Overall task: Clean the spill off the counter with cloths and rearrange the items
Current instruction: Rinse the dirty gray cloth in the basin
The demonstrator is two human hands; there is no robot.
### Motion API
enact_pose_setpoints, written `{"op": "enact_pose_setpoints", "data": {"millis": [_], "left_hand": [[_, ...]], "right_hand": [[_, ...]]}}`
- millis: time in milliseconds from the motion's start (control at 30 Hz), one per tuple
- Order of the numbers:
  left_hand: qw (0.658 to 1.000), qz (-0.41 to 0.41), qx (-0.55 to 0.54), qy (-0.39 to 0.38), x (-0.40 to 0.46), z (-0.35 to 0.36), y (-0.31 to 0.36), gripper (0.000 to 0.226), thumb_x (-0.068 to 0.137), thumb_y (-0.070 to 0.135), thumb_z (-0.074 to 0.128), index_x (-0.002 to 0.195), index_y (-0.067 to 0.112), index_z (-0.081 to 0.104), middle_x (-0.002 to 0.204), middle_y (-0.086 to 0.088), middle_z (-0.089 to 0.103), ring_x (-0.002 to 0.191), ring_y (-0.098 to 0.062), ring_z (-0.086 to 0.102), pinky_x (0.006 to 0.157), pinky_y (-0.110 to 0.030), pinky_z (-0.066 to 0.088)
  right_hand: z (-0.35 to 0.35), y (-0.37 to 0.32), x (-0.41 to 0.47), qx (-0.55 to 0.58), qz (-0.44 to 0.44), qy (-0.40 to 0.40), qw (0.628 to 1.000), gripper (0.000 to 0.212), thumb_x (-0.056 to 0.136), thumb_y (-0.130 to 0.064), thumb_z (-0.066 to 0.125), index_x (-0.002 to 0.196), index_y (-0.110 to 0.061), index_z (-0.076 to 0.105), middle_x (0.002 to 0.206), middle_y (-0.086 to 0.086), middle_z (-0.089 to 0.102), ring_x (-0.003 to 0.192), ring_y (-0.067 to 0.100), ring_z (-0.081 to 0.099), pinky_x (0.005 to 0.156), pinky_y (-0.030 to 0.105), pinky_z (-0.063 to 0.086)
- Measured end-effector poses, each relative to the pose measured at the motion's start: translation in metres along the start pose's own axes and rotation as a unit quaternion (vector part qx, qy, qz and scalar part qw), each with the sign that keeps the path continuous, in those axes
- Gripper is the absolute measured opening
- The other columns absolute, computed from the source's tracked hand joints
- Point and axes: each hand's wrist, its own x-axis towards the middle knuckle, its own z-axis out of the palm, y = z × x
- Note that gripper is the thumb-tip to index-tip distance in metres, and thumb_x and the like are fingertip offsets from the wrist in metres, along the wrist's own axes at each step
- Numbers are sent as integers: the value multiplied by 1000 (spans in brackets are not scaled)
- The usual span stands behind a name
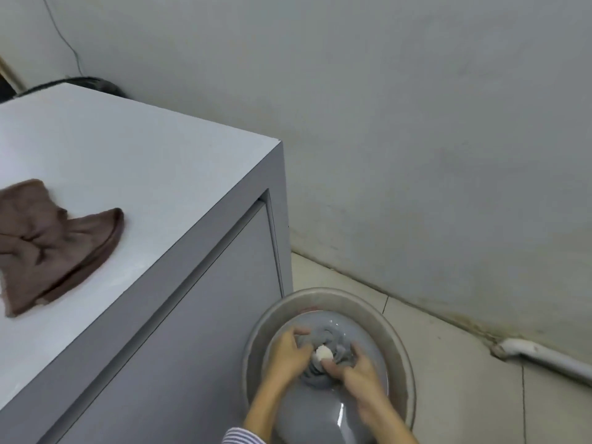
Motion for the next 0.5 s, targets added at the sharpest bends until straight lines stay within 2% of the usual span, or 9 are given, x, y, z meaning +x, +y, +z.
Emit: {"op": "enact_pose_setpoints", "data": {"millis": [67,100,167,233,300,367,400,433,500], "left_hand": [[999,1,21,44,11,3,-12,31,81,6,56,111,13,58,114,-5,62,108,-21,58,85,-22,42],[997,-2,45,57,14,4,-16,31,81,8,58,112,11,57,114,-6,62,109,-23,58,84,-23,43],[991,-15,121,63,17,9,-22,31,84,17,59,114,10,55,115,-8,63,108,-27,58,80,-25,43],[977,-5,208,55,17,12,-22,32,88,26,55,115,10,57,121,-12,61,113,-29,55,90,-31,44],[965,6,261,23,17,9,-18,36,92,29,49,120,7,55,128,-15,57,119,-31,52,97,-34,41],[972,7,234,-37,21,4,-14,40,92,24,48,128,6,52,132,-16,55,122,-30,51,99,-32,40],[981,4,185,-56,22,1,-13,41,91,18,48,129,5,50,131,-16,55,121,-29,52,99,-32,42],[991,-5,118,-59,22,-3,-13,40,90,13,47,128,2,51,127,-17,58,116,-28,55,97,-33,45],[997,-28,-24,-63,18,-7,-11,36,88,2,44,123,-1,52,113,-15,62,99,-26,60,82,-32,51]], "right_hand": [[6,12,2,-33,12,16,999,60,77,-2,74,126,-13,42,107,8,60,86,17,57,67,12,46],[9,17,4,-62,18,35,997,48,76,-8,75,114,-12,45,101,9,62,81,18,58,62,16,46],[15,23,10,-152,26,78,985,38,76,-20,75,99,-12,46,104,13,63,85,23,57,67,24,40],[16,24,16,-190,23,115,975,27,80,-18,68,92,-11,45,105,16,63,90,25,57,69,26,36],[17,23,17,-213,8,153,965,15,81,-11,61,79,-12,46,101,18,63,97,32,60,72,29,40],[14,26,21,-251,-30,176,951,15,75,-8,60,74,-15,46,98,17,62,102,35,59,81,35,46],[12,23,18,-266,-44,160,950,17,70,-8,61,81,-15,50,101,15,62,102,32,59,83,34,46],[7,22,20,-259,-54,129,956,30,67,-7,64,92,-16,51,103,12,61,100,27,59,80,31,47],[-1,16,17,-113,-35,32,992,51,65,-4,77,105,-18,49,105,6,61,93,18,59,75,26,49]]}}
